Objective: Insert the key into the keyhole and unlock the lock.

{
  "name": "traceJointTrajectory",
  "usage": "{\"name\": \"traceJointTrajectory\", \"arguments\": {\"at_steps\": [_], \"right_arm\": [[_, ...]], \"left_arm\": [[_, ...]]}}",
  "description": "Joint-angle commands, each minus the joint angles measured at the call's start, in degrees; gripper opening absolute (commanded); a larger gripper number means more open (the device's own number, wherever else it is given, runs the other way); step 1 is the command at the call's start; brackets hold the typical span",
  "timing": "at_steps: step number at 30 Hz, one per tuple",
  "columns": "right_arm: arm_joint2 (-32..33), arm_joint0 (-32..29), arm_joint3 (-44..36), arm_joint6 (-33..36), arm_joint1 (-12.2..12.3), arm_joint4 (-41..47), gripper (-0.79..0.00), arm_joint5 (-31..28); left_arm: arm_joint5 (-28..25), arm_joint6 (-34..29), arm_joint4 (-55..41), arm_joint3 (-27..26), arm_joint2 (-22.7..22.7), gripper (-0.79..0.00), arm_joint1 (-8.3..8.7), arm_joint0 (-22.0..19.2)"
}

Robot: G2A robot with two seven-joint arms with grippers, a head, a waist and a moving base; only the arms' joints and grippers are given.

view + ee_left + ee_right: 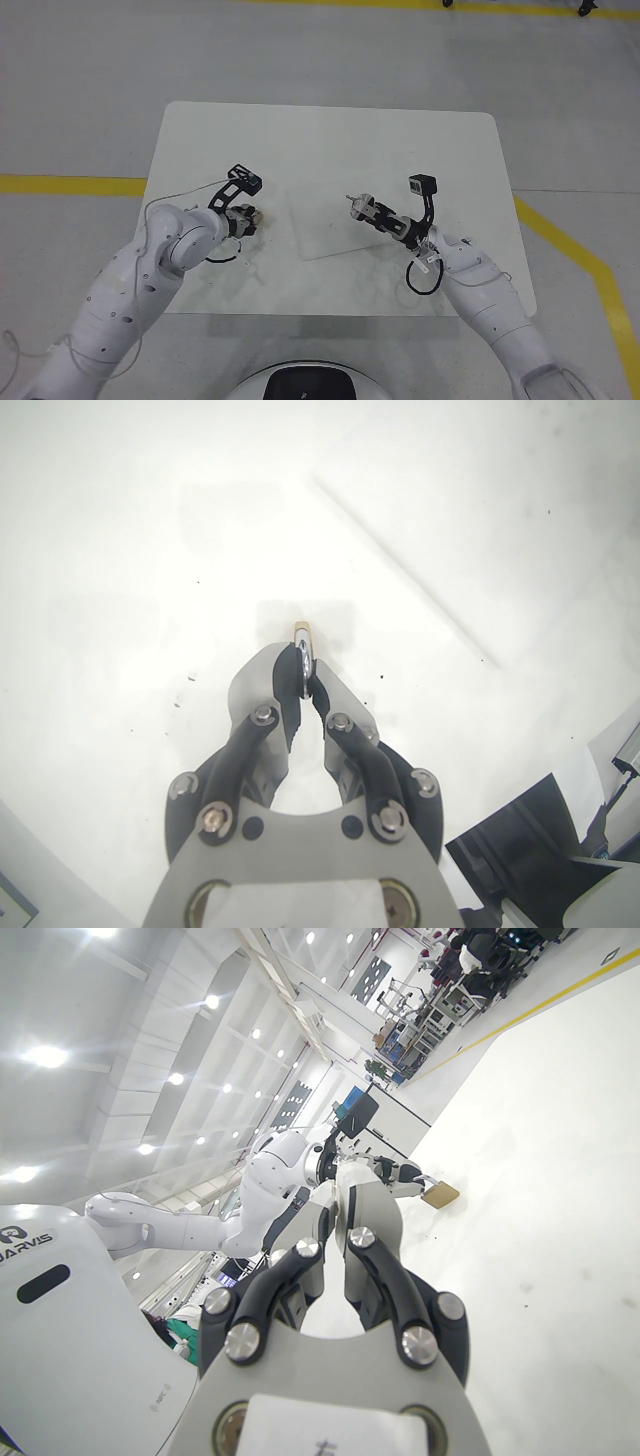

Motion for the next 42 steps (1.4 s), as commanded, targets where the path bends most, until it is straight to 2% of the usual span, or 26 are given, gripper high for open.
{"name": "traceJointTrajectory", "arguments": {"at_steps": [1, 10, 12, 14, 19, 23, 33, 37, 39, 42], "right_arm": [[0.00, 0.00, 0.00, 0.00, 0.00, 0.00, -0.785, 0.00], [0.00, 0.00, 0.00, 0.00, 0.00, 0.00, -0.785, 0.00], [0.00, 0.00, 0.00, 0.00, 0.00, 0.00, -0.785, 0.00], [0.00, 0.00, 0.00, 0.00, 0.00, 0.00, -0.785, 0.00], [0.00, 0.00, 0.00, 0.00, 0.00, 0.00, -0.785, 0.00], [0.00, 0.00, 0.00, 0.00, 0.00, 0.00, -0.785, 0.00], [0.00, 0.00, 0.00, 0.00, 0.00, 0.00, -0.785, 0.00], [0.00, 0.00, 0.00, 0.00, 0.00, 0.00, -0.785, 0.00], [0.00, 0.00, 0.00, 0.00, 0.00, 0.00, -0.785, 0.00], [0.00, 0.00, 0.00, 0.00, 0.00, 0.00, -0.785, 0.00]], "left_arm": [[0.09, 0.22, 0.07, 0.53, 0.32, -0.723, -0.13, -0.36], [0.78, 1.09, 0.32, 1.82, 1.22, -0.613, -0.65, -1.42], [0.82, 1.32, -0.06, 1.88, 1.12, -0.526, -0.72, -1.53], [0.72, 1.40, -0.42, 1.97, 1.09, -0.520, -0.79, -1.62], [0.59, 1.38, -0.65, 2.62, 1.47, -0.573, -1.02, -2.13], [0.90, 0.83, -0.40, 2.99, 1.76, -0.785, -1.18, -2.52], [1.21, 0.24, 0.38, 1.95, 0.98, -0.785, -1.08, -1.42], [3.10, 1.58, 1.49, 1.57, 0.29, -0.785, -1.09, -1.05], [2.63, 3.60, -1.58, 0.83, -1.30, -0.785, -1.04, -0.28], [0.10, 6.38, -9.83, -0.14, -6.41, -0.785, -0.56, 1.54]]}}
